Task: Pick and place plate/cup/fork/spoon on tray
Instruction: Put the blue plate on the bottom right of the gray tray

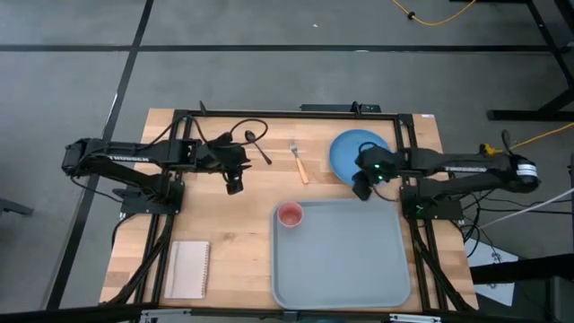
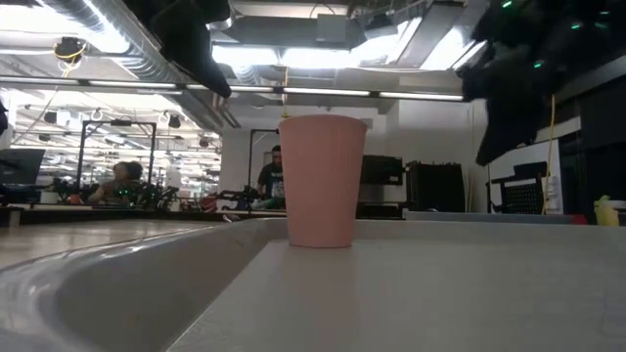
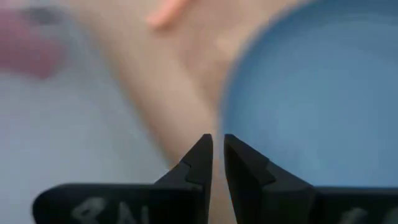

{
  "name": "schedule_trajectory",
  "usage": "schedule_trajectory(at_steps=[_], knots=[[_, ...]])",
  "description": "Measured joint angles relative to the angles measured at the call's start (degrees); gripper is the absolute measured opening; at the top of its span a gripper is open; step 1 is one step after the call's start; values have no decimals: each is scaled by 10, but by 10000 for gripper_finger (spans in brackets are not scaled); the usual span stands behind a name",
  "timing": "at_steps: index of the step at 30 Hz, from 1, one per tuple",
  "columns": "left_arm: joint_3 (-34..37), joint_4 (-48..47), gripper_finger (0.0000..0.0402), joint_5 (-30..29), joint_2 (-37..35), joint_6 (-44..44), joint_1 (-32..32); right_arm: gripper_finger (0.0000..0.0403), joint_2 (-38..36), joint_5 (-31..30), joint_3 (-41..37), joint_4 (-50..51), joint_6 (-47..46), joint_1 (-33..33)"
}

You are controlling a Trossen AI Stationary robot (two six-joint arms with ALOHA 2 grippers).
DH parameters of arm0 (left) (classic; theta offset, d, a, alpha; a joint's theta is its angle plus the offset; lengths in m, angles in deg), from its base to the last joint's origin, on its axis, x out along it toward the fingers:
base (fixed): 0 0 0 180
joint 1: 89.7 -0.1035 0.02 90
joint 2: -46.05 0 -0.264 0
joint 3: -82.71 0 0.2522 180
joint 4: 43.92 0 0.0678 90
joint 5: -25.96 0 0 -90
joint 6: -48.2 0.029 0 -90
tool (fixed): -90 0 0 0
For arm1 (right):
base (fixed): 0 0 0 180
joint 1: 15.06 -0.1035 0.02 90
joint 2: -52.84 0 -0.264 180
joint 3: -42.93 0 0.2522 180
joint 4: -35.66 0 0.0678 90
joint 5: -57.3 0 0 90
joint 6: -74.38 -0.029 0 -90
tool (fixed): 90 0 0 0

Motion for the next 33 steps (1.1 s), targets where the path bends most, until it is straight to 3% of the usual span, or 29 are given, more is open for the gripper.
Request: schedule_trajectory(at_steps=[2,9,13,24,33], knots=[[0,1,69,-2,0,12,0,46,48,-28,23,10,0,2],[0,11,69,-2,0,29,0,46,207,-32,78,14,23,10],[0,11,69,-2,0,29,0,46,260,-31,106,15,29,10],[0,10,69,-2,0,29,0,46,292,-31,139,3,-31,10],[0,10,69,-2,0,28,0,46,291,-32,139,44,2,-22]])
